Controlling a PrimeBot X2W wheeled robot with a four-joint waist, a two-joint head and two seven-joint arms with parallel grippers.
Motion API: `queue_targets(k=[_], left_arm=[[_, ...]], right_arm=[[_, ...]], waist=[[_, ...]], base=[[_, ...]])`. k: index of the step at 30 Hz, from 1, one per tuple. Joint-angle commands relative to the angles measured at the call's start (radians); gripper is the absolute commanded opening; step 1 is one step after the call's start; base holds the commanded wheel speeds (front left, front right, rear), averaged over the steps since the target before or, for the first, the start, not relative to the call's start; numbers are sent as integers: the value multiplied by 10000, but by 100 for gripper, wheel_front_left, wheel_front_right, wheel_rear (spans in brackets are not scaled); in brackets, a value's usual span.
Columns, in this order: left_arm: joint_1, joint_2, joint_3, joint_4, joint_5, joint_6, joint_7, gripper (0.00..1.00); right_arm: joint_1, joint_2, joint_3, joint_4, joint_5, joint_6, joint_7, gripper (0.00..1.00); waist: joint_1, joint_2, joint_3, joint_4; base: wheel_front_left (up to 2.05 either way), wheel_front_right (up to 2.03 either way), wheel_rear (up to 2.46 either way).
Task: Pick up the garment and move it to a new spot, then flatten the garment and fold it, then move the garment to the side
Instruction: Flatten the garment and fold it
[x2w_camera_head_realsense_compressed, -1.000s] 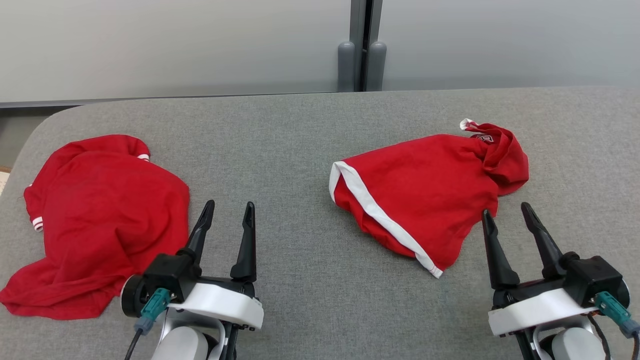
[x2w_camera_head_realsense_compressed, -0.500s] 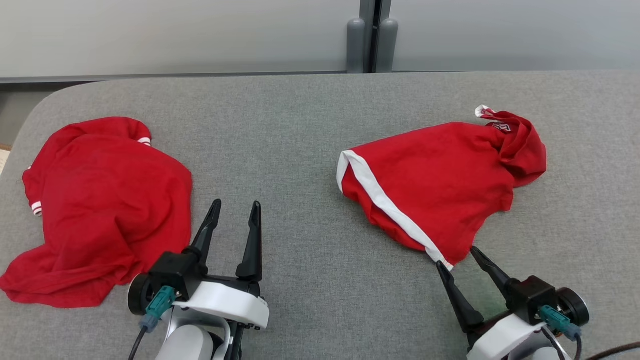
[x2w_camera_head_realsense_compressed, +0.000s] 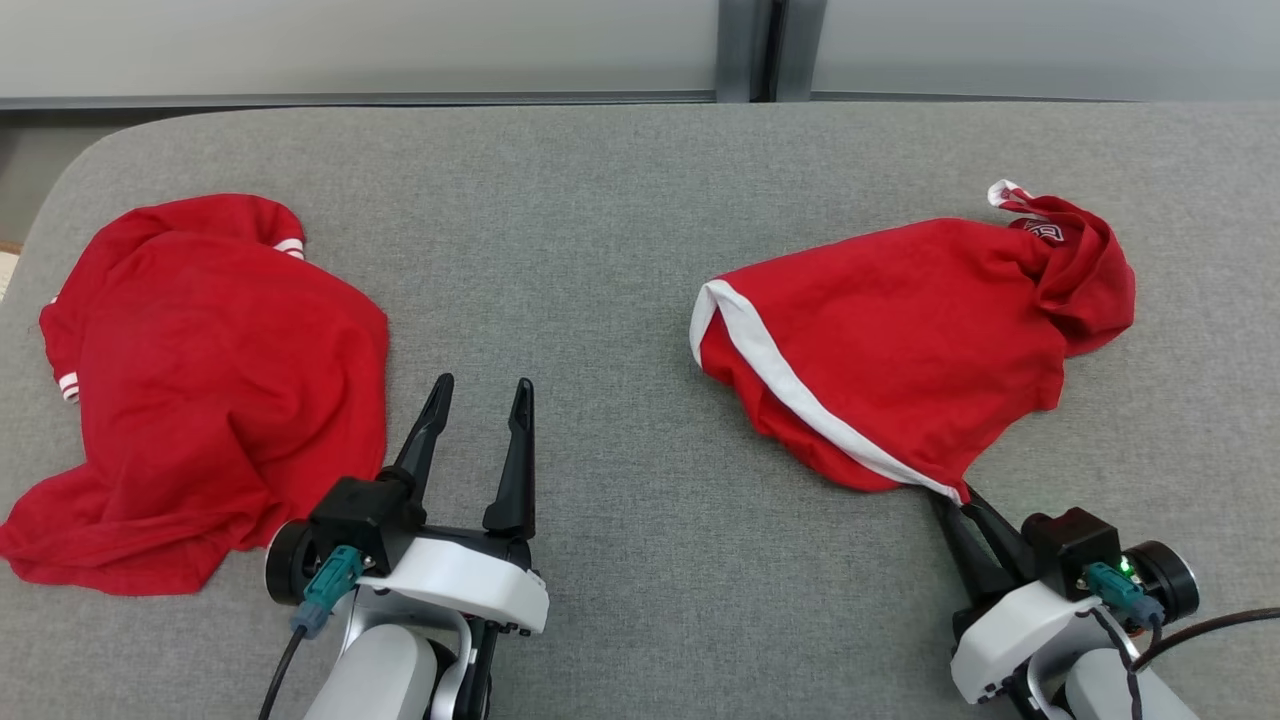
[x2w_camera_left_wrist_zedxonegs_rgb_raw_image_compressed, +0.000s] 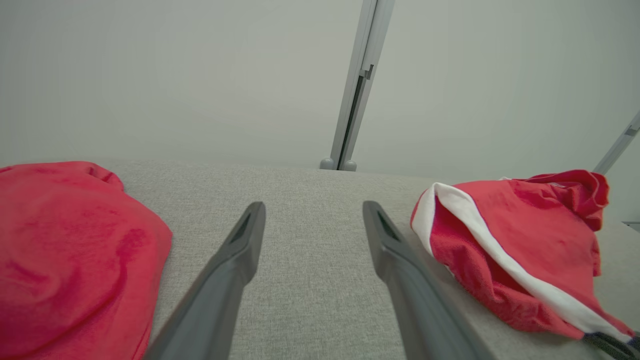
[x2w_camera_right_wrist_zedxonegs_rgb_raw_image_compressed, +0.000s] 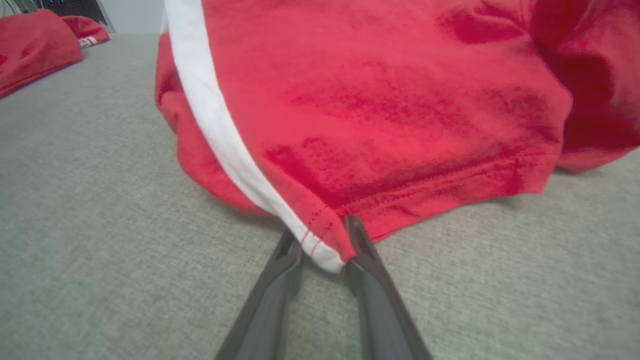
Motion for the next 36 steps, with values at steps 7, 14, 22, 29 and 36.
queue_targets(k=[7, 14, 22, 29, 36], left_arm=[[57, 33, 165, 157, 124, -61, -5, 100], [68, 38, 246, 73, 206, -133, -4, 100], [-114, 37, -82, 66, 146, -179, -5, 100], [-247, 39, -273, 143, 108, -235, -5, 100], [-231, 37, -339, 223, 179, -270, -5, 100]], right_arm=[[39, -126, -1209, -339, -407, 1, -100, 0], [598, -649, -3205, -1558, -510, -1, -100, 0], [944, -937, -5563, -1324, -895, -1, 275, 0], [1091, -682, -5435, -684, -1050, -1, 331, 100], [815, -351, -6070, -258, -1550, -1, 265, 100]], waist=[[0, 0, -378, -543], [0, 0, -557, -1225], [0, 0, -415, -1564], [0, 0, -279, -1561], [0, 0, -306, -1616]], base=[[0, 0, 0], [0, 0, 0], [0, 0, 0], [0, 0, 0], [0, 0, 0]])
